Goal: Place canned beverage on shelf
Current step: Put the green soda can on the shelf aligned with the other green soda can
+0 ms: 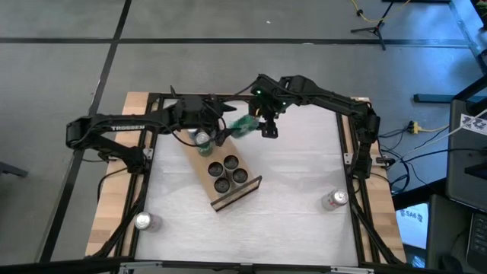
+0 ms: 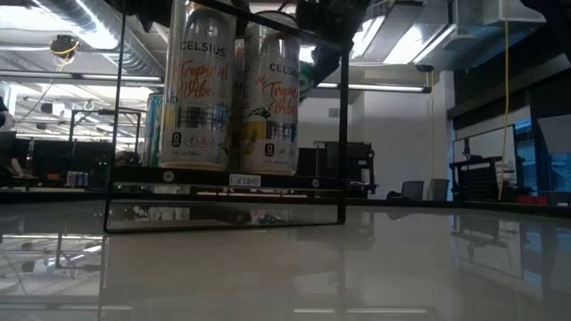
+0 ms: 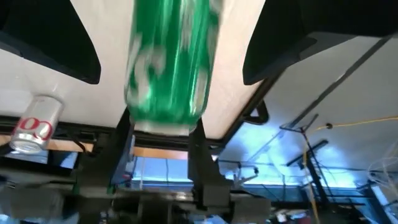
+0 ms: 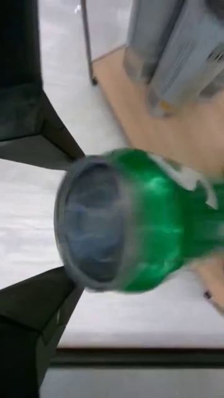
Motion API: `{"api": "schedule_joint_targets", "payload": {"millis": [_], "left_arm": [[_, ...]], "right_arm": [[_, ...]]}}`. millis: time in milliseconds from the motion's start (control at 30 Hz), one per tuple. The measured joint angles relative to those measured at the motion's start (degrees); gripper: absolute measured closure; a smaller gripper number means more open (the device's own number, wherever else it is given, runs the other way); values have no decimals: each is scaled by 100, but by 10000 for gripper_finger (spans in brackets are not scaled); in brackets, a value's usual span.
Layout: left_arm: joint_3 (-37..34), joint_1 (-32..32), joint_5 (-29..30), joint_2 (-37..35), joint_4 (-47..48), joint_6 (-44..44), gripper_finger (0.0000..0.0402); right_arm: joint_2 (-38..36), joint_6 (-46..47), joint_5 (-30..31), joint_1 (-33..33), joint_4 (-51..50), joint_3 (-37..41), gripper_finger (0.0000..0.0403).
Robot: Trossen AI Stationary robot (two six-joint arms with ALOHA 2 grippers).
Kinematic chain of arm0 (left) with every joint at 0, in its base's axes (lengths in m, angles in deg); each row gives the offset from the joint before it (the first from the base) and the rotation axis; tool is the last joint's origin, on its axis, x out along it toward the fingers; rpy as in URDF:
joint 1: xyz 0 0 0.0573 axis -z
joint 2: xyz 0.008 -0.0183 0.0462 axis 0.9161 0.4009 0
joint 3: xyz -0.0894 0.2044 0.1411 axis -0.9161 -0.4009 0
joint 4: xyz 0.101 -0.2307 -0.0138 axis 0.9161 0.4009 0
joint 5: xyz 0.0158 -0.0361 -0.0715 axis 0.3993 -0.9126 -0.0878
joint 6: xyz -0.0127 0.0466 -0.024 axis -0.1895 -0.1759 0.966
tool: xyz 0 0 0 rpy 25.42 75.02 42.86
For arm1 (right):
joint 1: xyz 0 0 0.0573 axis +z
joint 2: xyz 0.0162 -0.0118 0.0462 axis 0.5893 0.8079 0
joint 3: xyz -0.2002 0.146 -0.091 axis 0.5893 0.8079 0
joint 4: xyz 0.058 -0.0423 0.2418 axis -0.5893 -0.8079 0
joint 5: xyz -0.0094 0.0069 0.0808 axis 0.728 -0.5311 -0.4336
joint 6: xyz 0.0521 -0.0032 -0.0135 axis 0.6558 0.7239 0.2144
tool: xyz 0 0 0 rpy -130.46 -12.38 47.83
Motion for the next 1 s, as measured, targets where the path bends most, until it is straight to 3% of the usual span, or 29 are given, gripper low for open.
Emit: {"api": "schedule_joint_targets", "payload": {"millis": [300,567,1000], "left_arm": [[0,2,-36,324,13,44,19],[0,31,-45,357,7,39,19],[0,31,-41,357,4,37,19]], "right_arm": [[19,0,18,0,-20,-2,178],[35,-14,730,-7,-664,-2,213],[37,-8,792,-4,-182,-2,217]]}}
